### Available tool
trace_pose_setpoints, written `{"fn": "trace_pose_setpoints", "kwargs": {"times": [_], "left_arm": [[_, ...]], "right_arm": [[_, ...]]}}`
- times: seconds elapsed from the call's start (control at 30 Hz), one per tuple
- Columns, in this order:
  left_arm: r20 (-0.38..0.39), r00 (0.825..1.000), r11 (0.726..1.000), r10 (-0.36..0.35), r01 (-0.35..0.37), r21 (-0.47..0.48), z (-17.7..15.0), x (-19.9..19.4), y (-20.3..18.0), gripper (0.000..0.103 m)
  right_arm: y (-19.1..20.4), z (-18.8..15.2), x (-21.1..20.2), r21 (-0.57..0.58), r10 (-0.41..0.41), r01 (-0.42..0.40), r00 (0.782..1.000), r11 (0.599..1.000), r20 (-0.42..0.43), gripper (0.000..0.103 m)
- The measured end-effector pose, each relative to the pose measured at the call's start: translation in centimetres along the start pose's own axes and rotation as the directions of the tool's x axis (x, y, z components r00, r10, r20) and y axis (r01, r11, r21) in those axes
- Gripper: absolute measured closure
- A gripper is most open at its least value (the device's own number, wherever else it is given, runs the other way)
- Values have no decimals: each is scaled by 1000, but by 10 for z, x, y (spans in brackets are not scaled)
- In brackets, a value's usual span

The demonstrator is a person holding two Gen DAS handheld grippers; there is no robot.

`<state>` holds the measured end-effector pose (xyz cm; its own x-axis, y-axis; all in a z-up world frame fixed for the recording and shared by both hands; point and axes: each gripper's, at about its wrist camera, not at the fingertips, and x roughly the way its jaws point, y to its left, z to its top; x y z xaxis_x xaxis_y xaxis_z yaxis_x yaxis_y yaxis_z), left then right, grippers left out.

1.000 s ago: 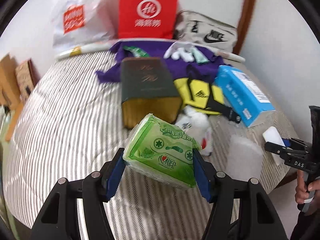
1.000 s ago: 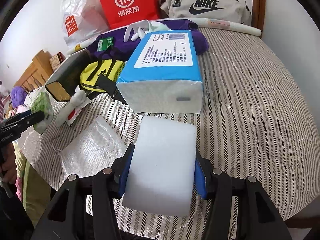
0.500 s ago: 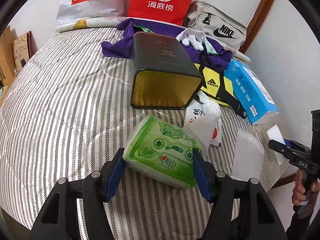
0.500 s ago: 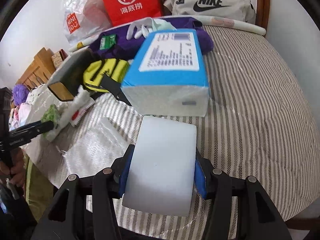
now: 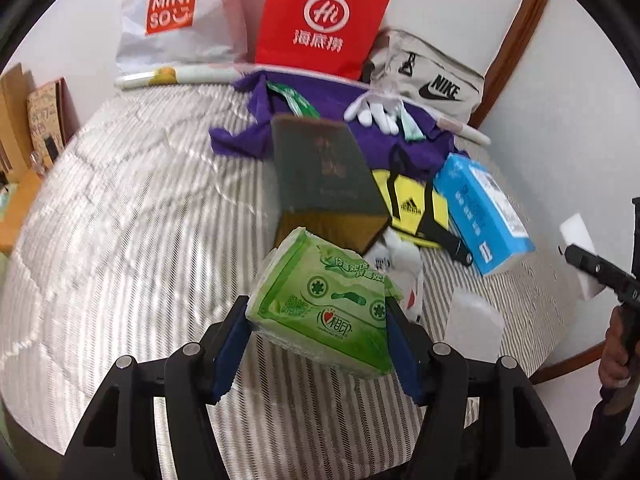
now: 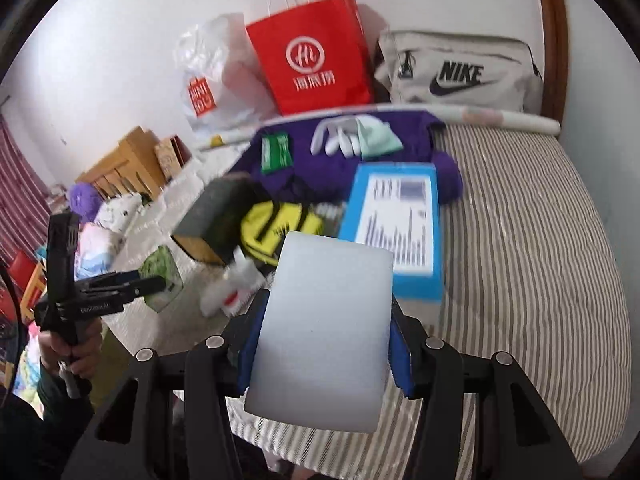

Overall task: Organize soft objects
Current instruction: 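Carry the sponge in the right tool while the left tool carries the tissue pack to the towel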

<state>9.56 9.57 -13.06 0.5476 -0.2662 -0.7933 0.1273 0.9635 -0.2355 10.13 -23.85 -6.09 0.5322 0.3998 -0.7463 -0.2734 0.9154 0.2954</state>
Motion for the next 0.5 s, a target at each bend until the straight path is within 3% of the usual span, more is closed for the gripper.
{"fn": "trace_pose_setpoints", "kwargs": {"times": [0.23,0.5], "left_arm": [[67,998,1000,16,-18,25,40,-22,-3,41],[92,996,1000,-13,13,-2,103,-8,-3,41]], "right_arm": [[-3,45,6,-27,-15,16,999,999,39,50],[-12,107,38,-31,-53,54,998,998,46,50]]}}
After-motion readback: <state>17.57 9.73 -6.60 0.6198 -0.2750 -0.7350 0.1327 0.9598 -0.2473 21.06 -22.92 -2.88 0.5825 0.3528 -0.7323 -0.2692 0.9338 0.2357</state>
